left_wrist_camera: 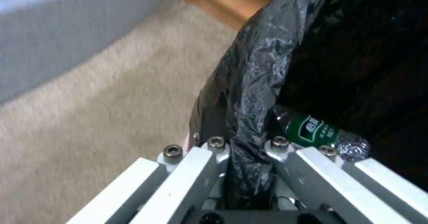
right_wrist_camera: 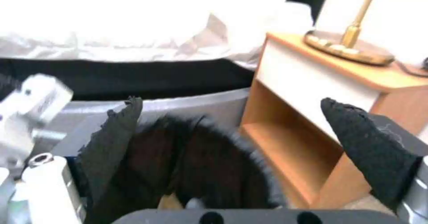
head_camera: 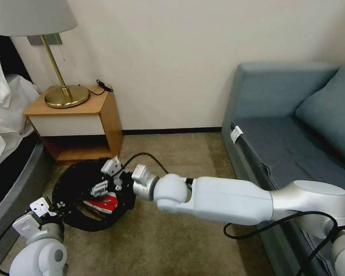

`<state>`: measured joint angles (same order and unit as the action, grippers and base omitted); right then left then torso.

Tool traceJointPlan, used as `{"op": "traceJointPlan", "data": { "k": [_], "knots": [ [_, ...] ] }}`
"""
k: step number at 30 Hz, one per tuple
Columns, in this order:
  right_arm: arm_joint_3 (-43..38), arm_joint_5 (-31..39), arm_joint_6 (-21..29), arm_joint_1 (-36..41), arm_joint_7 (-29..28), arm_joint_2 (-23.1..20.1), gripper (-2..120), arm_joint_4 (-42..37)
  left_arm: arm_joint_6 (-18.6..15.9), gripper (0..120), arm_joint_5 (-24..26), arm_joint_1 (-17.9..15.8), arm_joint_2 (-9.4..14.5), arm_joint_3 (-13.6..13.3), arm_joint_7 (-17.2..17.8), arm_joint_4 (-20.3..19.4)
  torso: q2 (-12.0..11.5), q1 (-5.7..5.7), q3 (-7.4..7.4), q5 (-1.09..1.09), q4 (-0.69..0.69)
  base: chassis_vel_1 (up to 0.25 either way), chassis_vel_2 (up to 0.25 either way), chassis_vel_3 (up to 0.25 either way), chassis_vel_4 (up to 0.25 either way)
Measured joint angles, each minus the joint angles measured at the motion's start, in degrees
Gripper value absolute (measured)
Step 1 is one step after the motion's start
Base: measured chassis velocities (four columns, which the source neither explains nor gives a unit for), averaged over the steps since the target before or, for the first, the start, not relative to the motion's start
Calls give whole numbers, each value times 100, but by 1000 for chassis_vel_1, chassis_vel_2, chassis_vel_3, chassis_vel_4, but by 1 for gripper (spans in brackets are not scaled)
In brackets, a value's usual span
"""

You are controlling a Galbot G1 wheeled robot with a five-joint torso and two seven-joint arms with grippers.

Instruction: Pick up the trash bin, then pick up the garbage on the floor and place it into the trash bin.

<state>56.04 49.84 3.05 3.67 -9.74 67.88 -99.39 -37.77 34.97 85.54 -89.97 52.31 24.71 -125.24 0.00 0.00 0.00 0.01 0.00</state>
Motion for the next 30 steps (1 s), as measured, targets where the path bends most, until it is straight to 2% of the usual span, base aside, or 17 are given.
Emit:
{"op": "traceJointPlan", "data": {
  "k": [4, 14, 25, 29, 30],
  "knots": [
    [-192, -60, -1, 87, -1, -175, 100, -127, -145, 3, 615, 16, 36, 32, 223, 195, 0, 0, 0, 0, 0, 0, 0, 0, 0],
    [-393, -178, -7, 290, -3, -473, 100, -234, -196, 3, 1024, -33, 48, 31, 368, 740, 0, 0, 0, 0, 0, 0, 0, 0, 0],
    [-526, -242, -27, 459, -3, -631, 100, -240, -182, 5, 1017, -66, 44, 21, 365, 930, 1, 0, 0, 2, 1, 0, 0, 0, 0],
    [-584, -260, -29, 527, -4, -697, 100, -240, -173, 21, 886, -43, 45, 11, 195, 914, 1, 0, 0, -2, 0, 0, 0, 0, 0],
    [-584, -260, -29, 527, -4, -697, 100, -240, -173, 21, 886, -43, 45, 11, 195, 914, 1, 0, 0, -2, 0, 0, 0, 0, 0]
  ]
}}
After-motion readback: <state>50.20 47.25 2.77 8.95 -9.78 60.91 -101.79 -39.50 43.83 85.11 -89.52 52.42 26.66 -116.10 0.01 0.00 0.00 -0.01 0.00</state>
